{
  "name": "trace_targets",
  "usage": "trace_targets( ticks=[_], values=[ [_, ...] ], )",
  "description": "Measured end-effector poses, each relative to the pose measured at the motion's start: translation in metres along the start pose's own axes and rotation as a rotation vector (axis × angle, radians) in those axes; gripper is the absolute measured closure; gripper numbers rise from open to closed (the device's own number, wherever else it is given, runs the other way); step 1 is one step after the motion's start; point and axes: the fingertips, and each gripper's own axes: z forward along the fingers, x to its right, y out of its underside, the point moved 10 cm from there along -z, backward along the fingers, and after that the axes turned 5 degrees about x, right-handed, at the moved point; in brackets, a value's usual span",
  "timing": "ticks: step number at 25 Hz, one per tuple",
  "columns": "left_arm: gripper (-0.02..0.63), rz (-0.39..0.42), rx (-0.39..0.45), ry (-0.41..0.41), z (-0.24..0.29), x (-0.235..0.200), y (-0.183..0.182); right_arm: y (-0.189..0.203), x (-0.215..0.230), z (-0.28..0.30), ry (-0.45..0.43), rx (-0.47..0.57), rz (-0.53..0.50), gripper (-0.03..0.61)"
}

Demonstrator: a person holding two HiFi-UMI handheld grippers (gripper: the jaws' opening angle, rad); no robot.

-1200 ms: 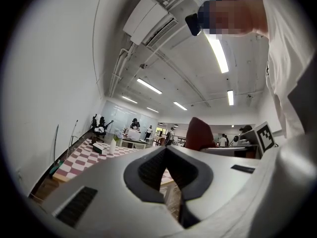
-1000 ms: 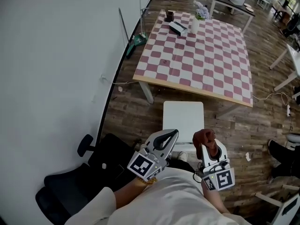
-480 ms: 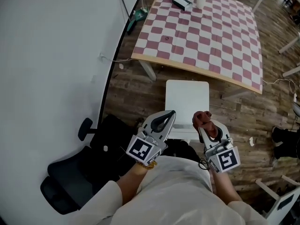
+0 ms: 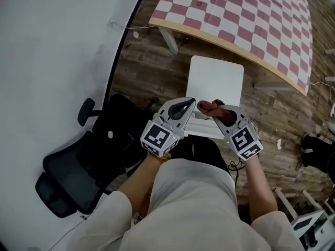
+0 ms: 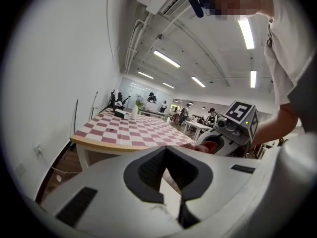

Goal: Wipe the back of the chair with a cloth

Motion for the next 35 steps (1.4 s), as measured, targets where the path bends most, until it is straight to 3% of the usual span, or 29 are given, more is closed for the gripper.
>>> trace_targets(
  ticks=[6, 16, 26, 35],
  values=[
    [0.603, -0.040, -0.077, -0.018, 0.006, -0.022, 0.058, 0.043, 0.002, 0.065, -0.182, -0.184, -0.047, 0.494],
    [0.603, -0.111, -0.172, -0.034, 0.013, -0.050, 0.141, 0.116, -0.001, 0.167, -0.423, -0.387, -0.051, 0.494],
    [0.603, -0.159, -0.236, -0.029, 0.022, -0.059, 0.194, 0.160, -0.007, 0.213, -0.540, -0.508, -0.036, 0.494],
    [0.603, -0.189, -0.259, -0.041, 0.026, -0.057, 0.208, 0.175, -0.021, 0.226, -0.624, -0.573, -0.054, 0.494]
  ],
)
